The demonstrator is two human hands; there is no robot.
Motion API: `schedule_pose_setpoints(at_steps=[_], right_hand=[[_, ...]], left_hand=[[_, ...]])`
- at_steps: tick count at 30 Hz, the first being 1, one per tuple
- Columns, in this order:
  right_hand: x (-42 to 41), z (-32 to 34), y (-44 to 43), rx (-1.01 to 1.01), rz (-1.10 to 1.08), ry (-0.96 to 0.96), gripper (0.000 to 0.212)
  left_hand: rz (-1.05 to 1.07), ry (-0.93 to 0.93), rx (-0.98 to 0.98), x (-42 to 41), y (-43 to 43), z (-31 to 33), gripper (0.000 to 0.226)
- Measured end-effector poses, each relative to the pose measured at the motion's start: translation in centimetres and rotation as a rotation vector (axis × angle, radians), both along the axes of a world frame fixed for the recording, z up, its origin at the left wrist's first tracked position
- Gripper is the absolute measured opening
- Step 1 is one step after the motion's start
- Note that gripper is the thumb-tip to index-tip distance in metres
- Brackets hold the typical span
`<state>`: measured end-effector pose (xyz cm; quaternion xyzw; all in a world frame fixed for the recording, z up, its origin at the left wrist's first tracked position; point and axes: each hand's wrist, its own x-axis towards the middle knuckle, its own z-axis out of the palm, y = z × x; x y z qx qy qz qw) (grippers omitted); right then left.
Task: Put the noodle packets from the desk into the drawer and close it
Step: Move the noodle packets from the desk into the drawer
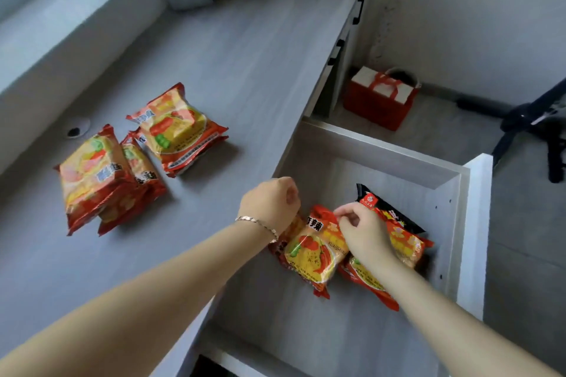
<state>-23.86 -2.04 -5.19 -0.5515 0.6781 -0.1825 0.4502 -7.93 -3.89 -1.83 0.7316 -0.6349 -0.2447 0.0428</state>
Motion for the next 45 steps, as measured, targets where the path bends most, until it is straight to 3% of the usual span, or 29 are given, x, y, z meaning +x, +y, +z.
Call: schedule_pose_setpoints(at_steps=[3, 6, 9, 13, 16, 19, 23, 27, 29, 32, 35, 38, 41, 45], right_hand=[[5.1, 2.1, -2.1, -0.087, 0.142, -0.005, 0.019], [10.8, 4.1, -4.0, -0.177, 0.286, 0.013, 0.019], [16.1, 5.0, -6.1, -0.271, 0.471, 0.135, 0.031], [23.6, 5.2, -8.5, -0.296, 0.635, 0.381, 0.079], [26.9, 4.2, -9.4, -0.196, 0.603, 0.505, 0.092], [28.7, 3.7, -9.7, -0.223, 0.501, 0.577, 0.095], [27.7, 4.2, -9.3, -0.248, 0.268, 0.304, 0.086], [21.4, 3.9, -7.0, -0.216, -0.007, -0.071, 0.072], [17.0, 2.8, -5.7, -0.246, -0.105, -0.093, 0.070], [9.4, 0.5, -4.2, -0.198, -0.212, 0.082, 0.068], [2.6, -1.6, -3.1, -0.071, -0.302, 0.382, 0.067], [-1.9, -3.4, -1.9, 0.088, -0.220, 0.642, 0.069], [-4.5, -4.5, -0.8, 0.206, -0.153, 0.615, 0.068], [-5.8, -4.3, -0.1, 0.046, -0.164, 0.559, 0.047]], left_hand=[[0.177, 0.013, -0.226, 5.5, 0.3, 2.7, 0.020], [0.299, -0.147, -0.352, 11.7, 0.6, 4.3, 0.030], [0.472, -0.286, -0.304, 16.9, 1.2, 4.6, 0.049], [0.629, -0.264, -0.070, 22.6, 1.6, 3.5, 0.071], [0.777, -0.033, 0.074, 24.4, 1.7, 2.1, 0.082], [0.804, 0.003, 0.044, 24.5, 1.7, 0.9, 0.081], [0.854, -0.010, -0.013, 24.2, 1.4, 1.4, 0.071], [0.664, 0.027, -0.235, 21.5, 1.7, 2.6, 0.067], [0.511, 0.091, -0.333, 19.0, 1.8, 3.6, 0.069], [0.255, 0.102, -0.366, 14.1, 1.5, 3.9, 0.072], [0.032, 0.096, -0.340, 8.4, 1.2, 3.2, 0.071], [-0.157, 0.050, -0.297, 3.7, 1.5, 1.6, 0.070], [-0.283, -0.031, -0.115, -0.5, 1.5, -0.6, 0.071], [-0.296, -0.123, 0.110, -4.3, 1.0, -4.3, 0.067]])
